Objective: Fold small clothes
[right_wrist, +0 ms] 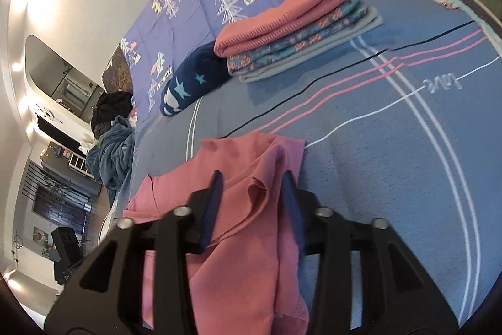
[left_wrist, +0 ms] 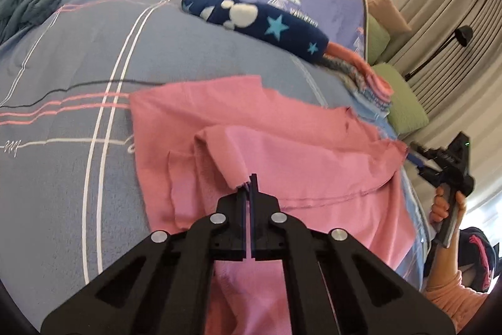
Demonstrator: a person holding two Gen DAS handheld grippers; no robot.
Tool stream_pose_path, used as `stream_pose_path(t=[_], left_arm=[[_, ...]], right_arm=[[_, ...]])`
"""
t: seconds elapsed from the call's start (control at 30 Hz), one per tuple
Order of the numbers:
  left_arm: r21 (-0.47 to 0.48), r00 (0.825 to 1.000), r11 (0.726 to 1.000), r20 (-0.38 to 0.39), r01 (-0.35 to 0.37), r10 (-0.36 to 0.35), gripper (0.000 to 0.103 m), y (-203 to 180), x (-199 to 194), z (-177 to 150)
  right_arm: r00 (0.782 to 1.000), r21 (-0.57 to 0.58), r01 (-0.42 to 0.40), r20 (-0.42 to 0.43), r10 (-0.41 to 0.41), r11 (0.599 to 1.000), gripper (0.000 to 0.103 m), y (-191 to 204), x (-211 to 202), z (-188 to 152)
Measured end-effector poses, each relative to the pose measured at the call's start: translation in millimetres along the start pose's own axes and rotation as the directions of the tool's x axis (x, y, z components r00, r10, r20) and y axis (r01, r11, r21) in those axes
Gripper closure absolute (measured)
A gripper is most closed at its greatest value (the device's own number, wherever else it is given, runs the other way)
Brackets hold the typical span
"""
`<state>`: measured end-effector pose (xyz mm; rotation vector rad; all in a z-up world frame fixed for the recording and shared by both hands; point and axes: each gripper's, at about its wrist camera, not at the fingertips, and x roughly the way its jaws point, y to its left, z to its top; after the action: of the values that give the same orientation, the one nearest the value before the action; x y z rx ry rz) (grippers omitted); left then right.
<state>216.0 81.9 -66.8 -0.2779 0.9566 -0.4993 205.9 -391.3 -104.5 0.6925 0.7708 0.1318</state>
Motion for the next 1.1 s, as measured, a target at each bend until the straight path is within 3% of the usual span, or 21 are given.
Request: stream_pose_path(t=[0.03, 0.13, 0.2, 0.3, 0.37, 0.47, 0.5, 0.6, 0.67, 0.73, 0.8, 0.83, 0.87, 0.93, 1.0, 1.07, 1.1], left_arm=[[-0.003, 1.000, 1.000, 0.014, 0.013, -0.013, 0.103, -2, -3, 2], [-0.015, 0.995, 0.998, 0.082, 0.062, -0.060, 0.103, -9, -24, 6], [-0.025, 0.980, 0.992, 0.157, 0.125, -0.119, 0.103, -14, -54, 10], [-0.014, 0.946, 0.985, 0.281, 0.171, -0.161, 0.103, -23, -100, 12], [0.011, 0.912, 0.985, 0.375, 0.174, -0.166, 0.103, -33, -134, 14], [0.049, 0.878, 0.989, 0.457, 0.137, -0.145, 0.103, -50, -165, 25], [0.059, 0.875, 0.990, 0.463, 0.125, -0.138, 0.103, -53, -168, 31], [0.051, 0.893, 0.997, 0.446, 0.049, -0.067, 0.103, -61, -156, 53], [0.020, 0.913, 0.999, 0.407, -0.033, 0.022, 0.103, -57, -130, 72], [-0.036, 0.939, 0.993, 0.323, -0.110, 0.115, 0.102, -37, -80, 96], [-0.084, 0.962, 0.988, 0.233, -0.126, 0.143, 0.085, -8, -29, 110], [-0.115, 0.969, 0.984, 0.190, -0.137, 0.157, 0.063, 5, -6, 113], [-0.145, 0.974, 0.978, 0.146, -0.149, 0.170, 0.059, 18, 14, 112], [-0.172, 0.980, 0.969, 0.051, -0.179, 0.190, 0.059, 40, 47, 101], [-0.162, 0.982, 0.970, 0.029, -0.180, 0.187, 0.058, 49, 51, 89], [-0.154, 0.982, 0.972, 0.037, -0.176, 0.184, 0.056, 56, 45, 82], [-0.152, 0.981, 0.972, 0.047, -0.177, 0.186, 0.055, 60, 41, 82]], right_arm=[[1.000, 0.003, -0.002, -0.019, 0.002, 1.000, 0.101, 0, 5, 1], [0.998, 0.029, -0.033, 0.046, 0.032, 0.999, 0.101, 4, -12, -1], [0.989, 0.005, -0.096, 0.113, 0.095, 0.995, 0.102, 16, -41, -6], [0.961, -0.040, -0.171, 0.212, 0.175, 0.985, 0.102, 35, -89, -12], [0.936, -0.081, -0.204, 0.274, 0.219, 0.976, 0.102, 49, -120, -13], [0.910, -0.148, -0.201, 0.337, 0.241, 0.968, 0.102, 70, -144, -8], [0.910, -0.160, -0.185, 0.346, 0.231, 0.970, 0.102, 75, -144, -4], [0.927, -0.151, -0.127, 0.335, 0.172, 0.980, 0.101, 81, -121, 16], [0.944, -0.110, -0.021, 0.326, 0.056, 0.994, 0.101, 78, -84, 37], [0.953, -0.076, 0.069, 0.300, -0.043, 0.995, 0.097, 68, -42, 55], [0.960, -0.035, 0.156, 0.240, -0.143, 0.987, 0.097, 52, 1, 67], [0.960, -0.017, 0.190, 0.213, -0.182, 0.982, 0.097, 45, 17, 67], [0.961, 0.004, 0.215, 0.178, -0.213, 0.976, 0.097, 36, 31, 63], [0.974, 0.016, 0.182, 0.132, -0.183, 0.983, 0.097, 23, 40, 53], [0.983, -0.033, 0.157, 0.096, -0.154, 0.987, 0.097, 16, 43, 44], [0.987, -0.092, 0.154, 0.063, -0.148, 0.984, 0.090, 15, 45, 43], [0.989, -0.113, 0.146, 0.041, -0.142, 0.983, 0.081, 14, 46, 45]])
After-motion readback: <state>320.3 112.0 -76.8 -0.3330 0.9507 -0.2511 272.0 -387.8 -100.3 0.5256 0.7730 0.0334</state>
